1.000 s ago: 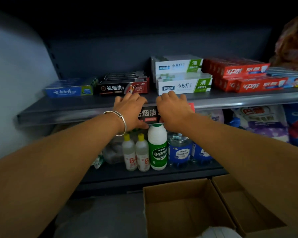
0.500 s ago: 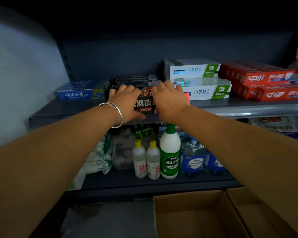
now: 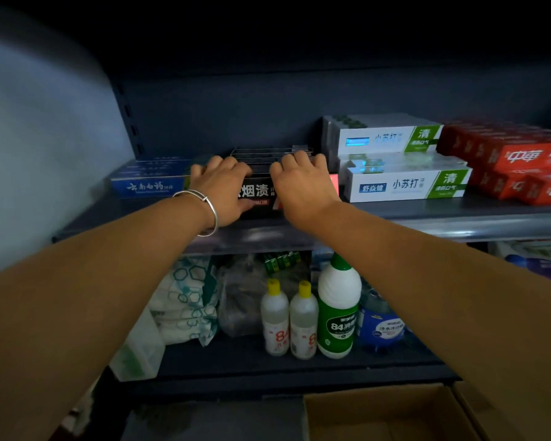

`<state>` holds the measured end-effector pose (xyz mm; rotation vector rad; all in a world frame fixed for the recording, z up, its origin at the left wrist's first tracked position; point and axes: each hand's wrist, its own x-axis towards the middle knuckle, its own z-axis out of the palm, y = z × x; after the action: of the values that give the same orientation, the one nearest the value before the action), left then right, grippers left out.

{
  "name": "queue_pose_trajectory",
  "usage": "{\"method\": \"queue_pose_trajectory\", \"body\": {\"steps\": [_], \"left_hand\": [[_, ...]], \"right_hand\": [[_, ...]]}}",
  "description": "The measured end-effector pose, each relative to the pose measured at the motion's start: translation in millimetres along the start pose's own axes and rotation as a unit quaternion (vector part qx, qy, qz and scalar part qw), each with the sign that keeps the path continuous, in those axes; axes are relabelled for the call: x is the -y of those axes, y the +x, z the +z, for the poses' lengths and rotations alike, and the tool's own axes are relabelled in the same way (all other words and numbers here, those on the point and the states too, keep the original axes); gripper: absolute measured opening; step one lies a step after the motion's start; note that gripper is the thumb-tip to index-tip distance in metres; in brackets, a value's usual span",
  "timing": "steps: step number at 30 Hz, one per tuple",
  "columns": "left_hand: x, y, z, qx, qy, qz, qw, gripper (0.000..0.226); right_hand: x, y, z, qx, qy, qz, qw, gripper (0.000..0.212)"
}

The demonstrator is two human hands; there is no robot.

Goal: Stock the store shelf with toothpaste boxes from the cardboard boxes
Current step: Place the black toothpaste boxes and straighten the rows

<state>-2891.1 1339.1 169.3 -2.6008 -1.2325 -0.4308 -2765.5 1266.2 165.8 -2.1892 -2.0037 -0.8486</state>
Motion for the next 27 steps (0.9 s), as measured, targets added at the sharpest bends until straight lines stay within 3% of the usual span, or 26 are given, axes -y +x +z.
{"method": "queue_pose_trajectory", "body": {"steps": [14,27], "left_hand": [[31.6,26.6,30.4,0.027,0.03,-0.009,0.999,0.057],[19.7,38.3,36.7,0.015,0.015,-0.014,1.0,0.056]], "right_hand": [[14.2,40.1,34.0,0.002,0.021,-0.037,0.999,0.046],[-1.2,38.3,46.6,0.015,0.024,-0.035,0.999,0.048]]}}
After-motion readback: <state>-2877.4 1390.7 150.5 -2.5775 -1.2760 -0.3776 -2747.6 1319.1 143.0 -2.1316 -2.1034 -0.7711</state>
